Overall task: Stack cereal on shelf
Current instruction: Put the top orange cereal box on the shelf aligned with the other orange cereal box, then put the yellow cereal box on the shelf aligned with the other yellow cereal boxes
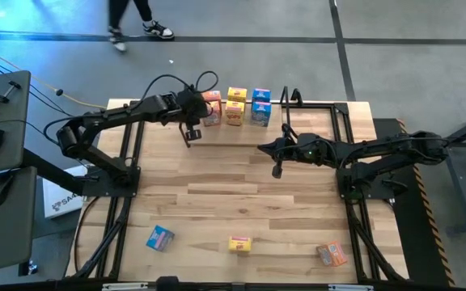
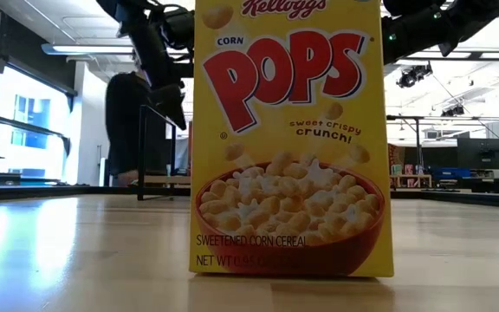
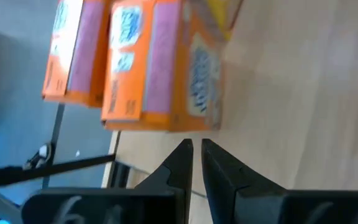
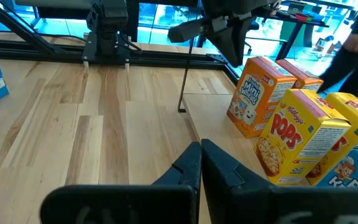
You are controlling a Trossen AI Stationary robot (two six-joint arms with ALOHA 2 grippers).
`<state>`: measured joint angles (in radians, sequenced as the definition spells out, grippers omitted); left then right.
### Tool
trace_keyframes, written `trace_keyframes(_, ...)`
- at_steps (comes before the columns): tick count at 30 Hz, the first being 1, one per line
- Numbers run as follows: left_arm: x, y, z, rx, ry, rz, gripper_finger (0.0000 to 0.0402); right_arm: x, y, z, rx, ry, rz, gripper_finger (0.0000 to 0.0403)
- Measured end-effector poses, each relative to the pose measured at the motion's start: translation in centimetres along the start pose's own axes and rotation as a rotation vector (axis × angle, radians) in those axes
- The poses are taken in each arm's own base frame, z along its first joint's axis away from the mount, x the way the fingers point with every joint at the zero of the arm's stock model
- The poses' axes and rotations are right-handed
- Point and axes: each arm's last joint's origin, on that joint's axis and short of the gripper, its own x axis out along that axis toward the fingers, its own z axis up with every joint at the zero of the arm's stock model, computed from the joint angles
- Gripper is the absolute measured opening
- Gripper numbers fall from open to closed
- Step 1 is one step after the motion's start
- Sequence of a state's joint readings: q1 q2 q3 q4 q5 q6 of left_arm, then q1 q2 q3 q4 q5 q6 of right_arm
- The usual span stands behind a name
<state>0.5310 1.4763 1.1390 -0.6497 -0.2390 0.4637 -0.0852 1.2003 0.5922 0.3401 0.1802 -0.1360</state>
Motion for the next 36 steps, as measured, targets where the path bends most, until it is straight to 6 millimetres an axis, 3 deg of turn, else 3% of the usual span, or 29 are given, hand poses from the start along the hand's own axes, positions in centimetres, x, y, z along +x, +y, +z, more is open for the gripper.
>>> trace_keyframes(11, -0.2, 0.7, 0.3, -0.042, -0.044, 0.048, 0.0025, 0.0, 0.0, 0.0, 0.0, -0.001, 0.0, 0.0)
trace_keyframes(17, -3.1, 0.6, 0.6, -0.122, -0.195, -0.01, 0.002, 0.0, 0.0, 0.0, 0.006, 0.0, 0.0, 0.0)
trace_keyframes(22, -4.6, -1.1, 0.4, -0.152, -0.359, -0.054, 0.0017, 0.0, 0.0, 0.0, 0.078, 0.001, -0.001, 0.0015)
trace_keyframes(27, -4.9, -4.2, -0.9, -0.189, -0.574, -0.123, 0.0017, 0.4, 1.9, -0.3, 0.138, 0.027, 0.062, 0.0091)
trace_keyframes(31, -4.5, -6.5, -2.4, -0.228, -0.721, -0.146, 0.0017, 0.3, 4.7, 0.6, 0.138, 0.032, 0.165, 0.0185)
trace_keyframes(36, -3.6, -8.7, -4.2, -0.251, -0.771, -0.196, 0.0017, 0.5, 9.3, 1.8, 0.198, 0.165, 0.259, 0.0291)
